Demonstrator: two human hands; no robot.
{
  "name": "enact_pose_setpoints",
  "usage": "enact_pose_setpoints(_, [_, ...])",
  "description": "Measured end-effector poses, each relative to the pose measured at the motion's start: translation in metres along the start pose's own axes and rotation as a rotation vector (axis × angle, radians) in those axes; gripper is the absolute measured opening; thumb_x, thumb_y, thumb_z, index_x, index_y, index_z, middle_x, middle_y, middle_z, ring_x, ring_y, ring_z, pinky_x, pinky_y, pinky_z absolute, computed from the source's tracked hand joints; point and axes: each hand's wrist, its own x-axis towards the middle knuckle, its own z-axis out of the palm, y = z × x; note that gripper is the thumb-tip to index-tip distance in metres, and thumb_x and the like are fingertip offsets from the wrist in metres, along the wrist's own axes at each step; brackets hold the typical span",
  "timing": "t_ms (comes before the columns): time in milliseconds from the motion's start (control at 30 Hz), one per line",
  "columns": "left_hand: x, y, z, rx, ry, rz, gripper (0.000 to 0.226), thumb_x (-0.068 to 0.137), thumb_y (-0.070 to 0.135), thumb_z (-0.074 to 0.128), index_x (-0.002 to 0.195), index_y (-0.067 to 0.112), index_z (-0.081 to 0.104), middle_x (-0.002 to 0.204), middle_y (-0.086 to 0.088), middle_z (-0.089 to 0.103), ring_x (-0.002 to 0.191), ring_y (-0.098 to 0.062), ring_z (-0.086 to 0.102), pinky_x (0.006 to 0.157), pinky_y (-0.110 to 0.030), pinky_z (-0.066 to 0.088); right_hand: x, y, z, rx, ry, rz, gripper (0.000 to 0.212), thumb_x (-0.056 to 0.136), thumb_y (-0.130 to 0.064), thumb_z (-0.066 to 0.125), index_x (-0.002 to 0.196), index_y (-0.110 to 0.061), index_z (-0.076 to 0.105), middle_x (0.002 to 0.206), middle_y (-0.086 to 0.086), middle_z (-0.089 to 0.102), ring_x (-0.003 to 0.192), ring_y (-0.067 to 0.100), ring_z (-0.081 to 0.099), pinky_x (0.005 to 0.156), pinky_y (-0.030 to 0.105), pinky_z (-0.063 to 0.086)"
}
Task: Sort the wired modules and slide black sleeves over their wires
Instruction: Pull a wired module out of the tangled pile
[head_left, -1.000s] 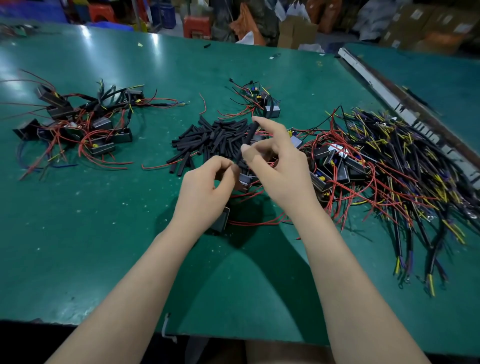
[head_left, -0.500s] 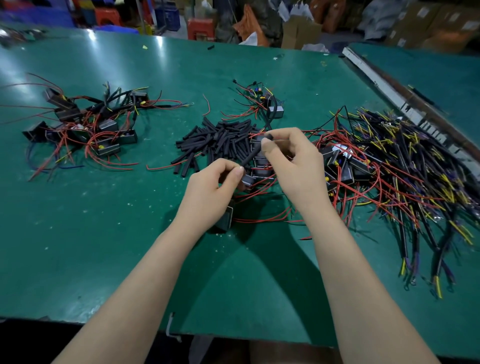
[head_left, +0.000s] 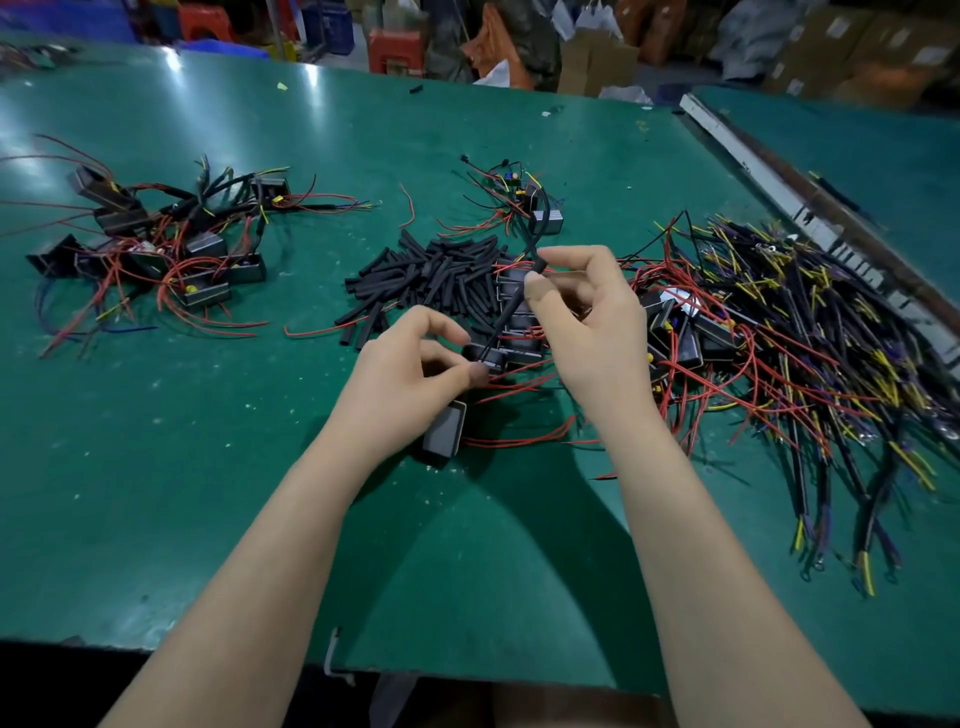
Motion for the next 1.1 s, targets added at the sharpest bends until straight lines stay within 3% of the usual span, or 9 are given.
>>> enact_pose_setpoints(233, [-0.003, 0.002, 0.005, 0.021, 0.063, 0.053, 0.033, 0.08, 0.022, 0.074, 0.087, 0.032, 0.043, 0.077, 0.022, 0.07, 0.073, -0.004, 0.062, 0.076, -0.02, 0.043, -0.003, 0.0, 0.004, -0.066, -0.048, -0.022, 0.029, 0.086, -0.018, 0.067, 0.098, -0.033, 0.046, 0.075, -0.014, 0.067, 0.072, -0.011, 0.057, 0.067, 0.003, 0.036])
enact_pose_setpoints(300, [-0.003, 0.002, 0.006, -0.004, 0.078, 0.065, 0.032, 0.082, 0.02, 0.072, 0.086, 0.032, 0.043, 0.078, 0.022, 0.07, 0.075, 0.0, 0.061, 0.076, -0.018, 0.043, -0.002, 0.001, 0.005, -0.041, -0.047, 0.027, 0.029, 0.086, -0.018, 0.067, 0.099, -0.032, 0.045, 0.073, -0.008, 0.07, 0.067, -0.004, 0.056, 0.07, 0.01, 0.039])
enact_pose_setpoints(367, [-0.003, 0.003, 0.006, -0.042, 0.101, 0.071, 0.031, 0.083, 0.018, 0.072, 0.085, 0.032, 0.044, 0.077, 0.023, 0.069, 0.075, 0.002, 0.06, 0.076, -0.017, 0.042, -0.001, 0.0, 0.004, 0.054, -0.034, 0.081, 0.027, 0.086, -0.019, 0.068, 0.099, -0.031, 0.047, 0.078, -0.001, 0.073, 0.072, 0.007, 0.059, 0.077, 0.026, 0.044])
enact_pose_setpoints(433, [-0.002, 0.003, 0.005, -0.068, 0.126, 0.068, 0.031, 0.082, 0.017, 0.072, 0.086, 0.031, 0.044, 0.076, 0.022, 0.07, 0.077, -0.001, 0.062, 0.079, -0.021, 0.043, -0.002, -0.002, 0.004, 0.105, -0.042, 0.086, 0.027, 0.086, -0.019, 0.068, 0.099, -0.031, 0.047, 0.081, 0.002, 0.074, 0.078, 0.013, 0.063, 0.081, 0.03, 0.046])
enact_pose_setpoints(600, [-0.003, 0.004, 0.007, -0.117, 0.164, 0.065, 0.033, 0.08, 0.014, 0.073, 0.086, 0.029, 0.044, 0.073, 0.012, 0.071, 0.08, -0.015, 0.065, 0.085, -0.039, 0.049, -0.005, -0.003, 0.009, 0.102, -0.16, 0.101, 0.034, 0.086, -0.017, 0.069, 0.107, -0.03, 0.045, 0.072, -0.009, 0.072, 0.076, 0.003, 0.062, 0.079, 0.018, 0.044])
enact_pose_setpoints(767, [-0.002, 0.003, 0.006, -0.148, 0.139, 0.057, 0.032, 0.081, 0.015, 0.073, 0.087, 0.031, 0.046, 0.075, 0.007, 0.067, 0.073, -0.008, 0.062, 0.075, -0.022, 0.047, -0.007, -0.003, 0.009, 0.05, -0.192, 0.092, 0.049, 0.087, -0.018, 0.069, 0.125, -0.023, 0.039, 0.079, -0.005, 0.074, 0.08, -0.016, 0.055, 0.074, 0.0, 0.034])
enact_pose_setpoints(900, [0.0, 0.003, 0.005, -0.126, 0.126, 0.059, 0.027, 0.083, 0.018, 0.072, 0.089, 0.035, 0.051, 0.076, 0.011, 0.069, 0.079, -0.003, 0.062, 0.08, -0.02, 0.043, -0.004, -0.008, 0.006, 0.213, -0.197, 0.171, 0.018, 0.092, -0.018, 0.063, 0.109, -0.013, 0.059, 0.082, -0.005, 0.072, 0.081, 0.002, 0.063, 0.086, 0.021, 0.049])
enact_pose_setpoints(1000, [0.0, 0.001, 0.003, -0.116, 0.098, 0.081, 0.028, 0.082, 0.02, 0.073, 0.091, 0.037, 0.053, 0.069, 0.022, 0.066, 0.074, 0.002, 0.059, 0.078, -0.016, 0.041, -0.002, -0.009, 0.003, 0.191, -0.189, 0.108, 0.012, 0.096, -0.015, 0.056, 0.093, -0.013, 0.068, 0.085, -0.004, 0.067, 0.08, 0.002, 0.06, 0.082, 0.019, 0.048])
enact_pose_setpoints(1100, [0.0, -0.001, 0.004, -0.135, 0.062, 0.105, 0.036, 0.081, 0.016, 0.074, 0.099, 0.037, 0.05, 0.068, 0.018, 0.066, 0.071, 0.0, 0.06, 0.075, -0.014, 0.043, -0.002, -0.008, 0.001, 0.125, -0.246, 0.119, 0.008, 0.092, -0.017, 0.064, 0.085, -0.02, 0.066, 0.07, -0.013, 0.06, 0.066, -0.002, 0.051, 0.066, 0.011, 0.042])
